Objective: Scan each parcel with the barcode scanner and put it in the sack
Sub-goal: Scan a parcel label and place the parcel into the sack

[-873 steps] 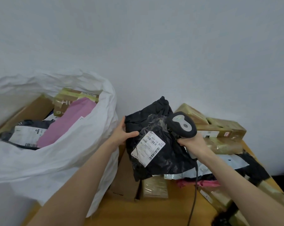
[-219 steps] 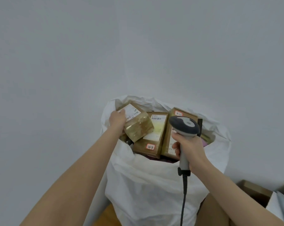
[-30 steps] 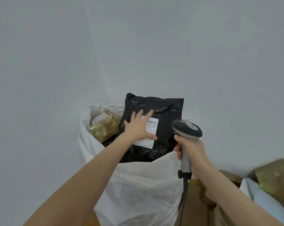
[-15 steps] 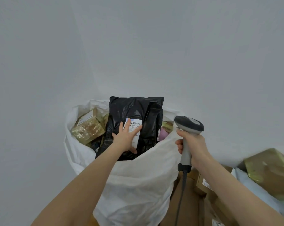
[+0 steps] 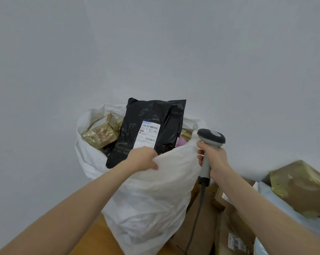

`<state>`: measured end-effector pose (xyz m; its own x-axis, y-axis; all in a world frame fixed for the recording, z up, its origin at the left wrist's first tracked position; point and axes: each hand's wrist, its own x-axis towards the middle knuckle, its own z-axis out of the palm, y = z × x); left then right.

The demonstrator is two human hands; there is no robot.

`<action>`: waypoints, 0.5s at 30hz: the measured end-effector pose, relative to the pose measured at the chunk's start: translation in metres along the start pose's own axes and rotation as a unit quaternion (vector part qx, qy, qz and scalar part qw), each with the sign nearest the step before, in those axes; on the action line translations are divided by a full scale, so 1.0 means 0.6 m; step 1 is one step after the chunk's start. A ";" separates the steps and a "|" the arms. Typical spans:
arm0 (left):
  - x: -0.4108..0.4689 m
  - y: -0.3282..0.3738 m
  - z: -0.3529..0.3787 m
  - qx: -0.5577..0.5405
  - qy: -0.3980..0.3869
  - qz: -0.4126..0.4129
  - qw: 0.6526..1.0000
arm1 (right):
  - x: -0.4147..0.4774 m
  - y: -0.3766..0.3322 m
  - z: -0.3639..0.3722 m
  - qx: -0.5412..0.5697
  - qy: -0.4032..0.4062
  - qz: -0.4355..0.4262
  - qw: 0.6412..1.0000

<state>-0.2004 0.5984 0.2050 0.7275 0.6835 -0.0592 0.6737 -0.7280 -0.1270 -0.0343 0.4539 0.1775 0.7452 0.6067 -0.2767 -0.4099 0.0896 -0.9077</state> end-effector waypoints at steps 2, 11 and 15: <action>-0.001 -0.023 -0.056 -0.108 0.086 -0.035 0.990 | -0.001 -0.007 0.002 0.006 -0.004 -0.010 1.000; 0.008 -0.072 -0.167 -0.092 0.089 -0.007 0.992 | -0.003 -0.059 -0.001 0.016 -0.023 -0.039 0.999; 0.032 -0.083 -0.187 -0.096 -0.043 0.005 0.994 | 0.014 -0.105 -0.001 0.000 -0.022 -0.079 0.997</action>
<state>-0.2056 0.6418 0.3216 0.7264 0.6720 -0.1441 0.6846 -0.7260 0.0652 -0.0017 0.4528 0.2317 0.7772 0.6184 -0.1166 -0.2895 0.1869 -0.9387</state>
